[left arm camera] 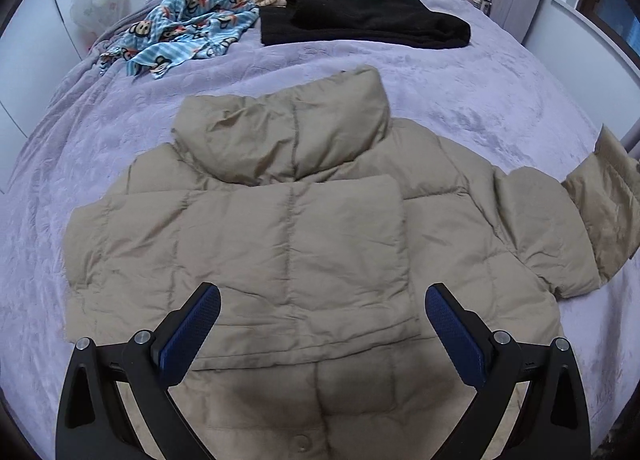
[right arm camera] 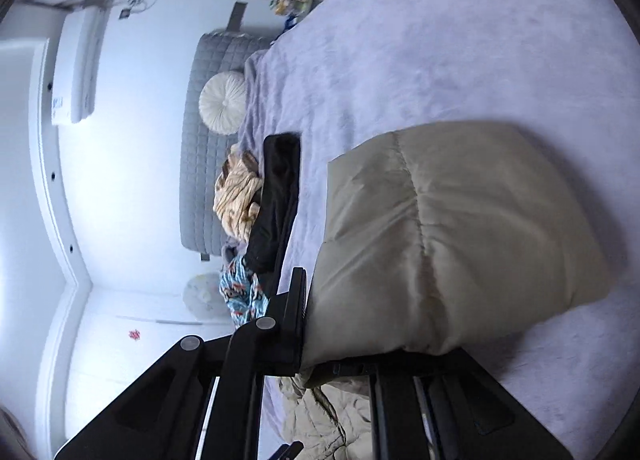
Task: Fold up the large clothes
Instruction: 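Grasp the other jacket sleeve with the right tool and fold it across the body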
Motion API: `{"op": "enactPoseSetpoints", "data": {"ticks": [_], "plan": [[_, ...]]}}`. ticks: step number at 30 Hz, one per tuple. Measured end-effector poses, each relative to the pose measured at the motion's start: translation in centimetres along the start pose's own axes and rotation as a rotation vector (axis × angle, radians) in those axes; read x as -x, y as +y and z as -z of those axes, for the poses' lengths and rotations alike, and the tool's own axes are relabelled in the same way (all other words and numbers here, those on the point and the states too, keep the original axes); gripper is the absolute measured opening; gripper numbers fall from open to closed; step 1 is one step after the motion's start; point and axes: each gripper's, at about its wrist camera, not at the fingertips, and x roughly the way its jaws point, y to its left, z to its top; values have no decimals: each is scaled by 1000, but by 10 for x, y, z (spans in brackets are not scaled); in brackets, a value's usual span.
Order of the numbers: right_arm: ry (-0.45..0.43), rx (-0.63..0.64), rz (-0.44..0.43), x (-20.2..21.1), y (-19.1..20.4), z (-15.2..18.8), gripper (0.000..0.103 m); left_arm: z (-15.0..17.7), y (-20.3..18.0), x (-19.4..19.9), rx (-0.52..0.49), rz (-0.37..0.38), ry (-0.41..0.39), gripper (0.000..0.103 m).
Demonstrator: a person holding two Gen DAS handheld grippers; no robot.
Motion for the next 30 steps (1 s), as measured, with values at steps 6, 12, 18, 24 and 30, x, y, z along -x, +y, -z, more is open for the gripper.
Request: {"op": "enactPoseSetpoints", "data": {"ticks": [6,12,18,24,30], "plan": [[164,331,9,-82,104,77,11,-2,65,4,58,-35,-17,102],[368,539,47,-173,147,182,11,2,128,6,137,-77,-35,102],[524,628,200,-228,116,276,11,15,165,-2,184,-77,-24,102],[598,589,351,-241,58,304,11,23,168,-17,191,-37,-4,102],[617,516,408,-242,56,297,19,15,151,-27,184,23,-5,102]]}}
